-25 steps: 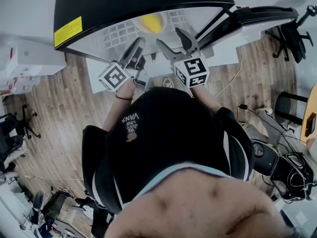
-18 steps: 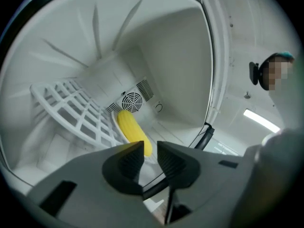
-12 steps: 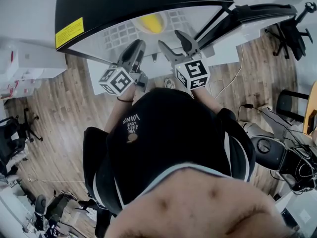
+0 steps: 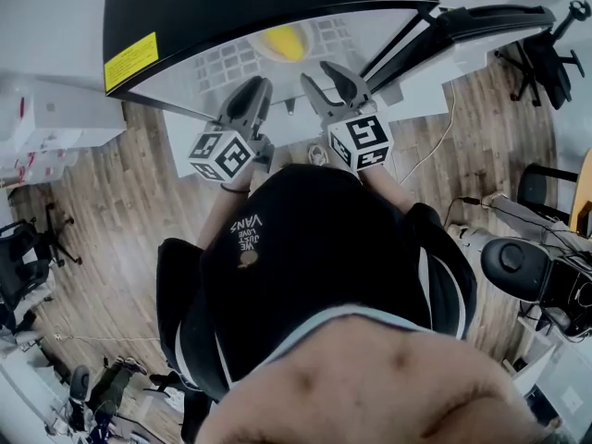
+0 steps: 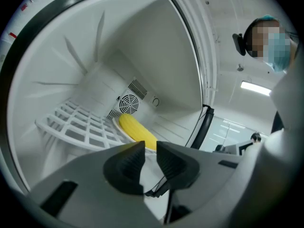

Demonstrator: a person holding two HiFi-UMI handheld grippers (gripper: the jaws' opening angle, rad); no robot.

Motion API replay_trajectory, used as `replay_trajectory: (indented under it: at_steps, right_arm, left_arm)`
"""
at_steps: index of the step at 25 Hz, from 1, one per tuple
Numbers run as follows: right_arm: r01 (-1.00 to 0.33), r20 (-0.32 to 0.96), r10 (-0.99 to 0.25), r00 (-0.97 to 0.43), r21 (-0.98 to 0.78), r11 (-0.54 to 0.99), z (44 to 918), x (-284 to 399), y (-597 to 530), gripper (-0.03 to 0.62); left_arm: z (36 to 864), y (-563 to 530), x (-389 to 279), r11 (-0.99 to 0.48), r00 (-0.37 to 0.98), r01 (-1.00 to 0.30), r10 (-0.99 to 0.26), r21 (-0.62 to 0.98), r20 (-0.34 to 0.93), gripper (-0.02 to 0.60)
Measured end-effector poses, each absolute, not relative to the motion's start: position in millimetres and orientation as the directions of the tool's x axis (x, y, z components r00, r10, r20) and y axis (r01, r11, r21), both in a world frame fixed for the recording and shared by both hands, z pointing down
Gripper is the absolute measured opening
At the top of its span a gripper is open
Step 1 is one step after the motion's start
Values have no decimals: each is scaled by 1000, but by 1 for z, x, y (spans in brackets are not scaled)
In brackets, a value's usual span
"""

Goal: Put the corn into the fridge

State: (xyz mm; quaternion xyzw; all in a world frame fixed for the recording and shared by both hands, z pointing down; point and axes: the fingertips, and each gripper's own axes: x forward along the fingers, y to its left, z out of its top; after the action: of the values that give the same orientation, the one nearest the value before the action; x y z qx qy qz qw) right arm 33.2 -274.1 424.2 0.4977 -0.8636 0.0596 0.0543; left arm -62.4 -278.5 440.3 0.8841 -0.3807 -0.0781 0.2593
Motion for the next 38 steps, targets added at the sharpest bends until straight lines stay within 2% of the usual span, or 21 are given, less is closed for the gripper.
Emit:
replay_trajectory:
  at_steps: [18, 38]
  right_arm:
    - [-891, 162, -876, -453, -53, 451, 431, 30, -251, 58]
    - [-922, 166, -907, -386, -46, 384, 435, 21, -222, 18]
  left_arm:
    - [448, -258, -68, -614, 723, -632, -686, 473, 75, 63]
    - [448, -236, -79, -680, 776, -587, -628, 438, 66, 20]
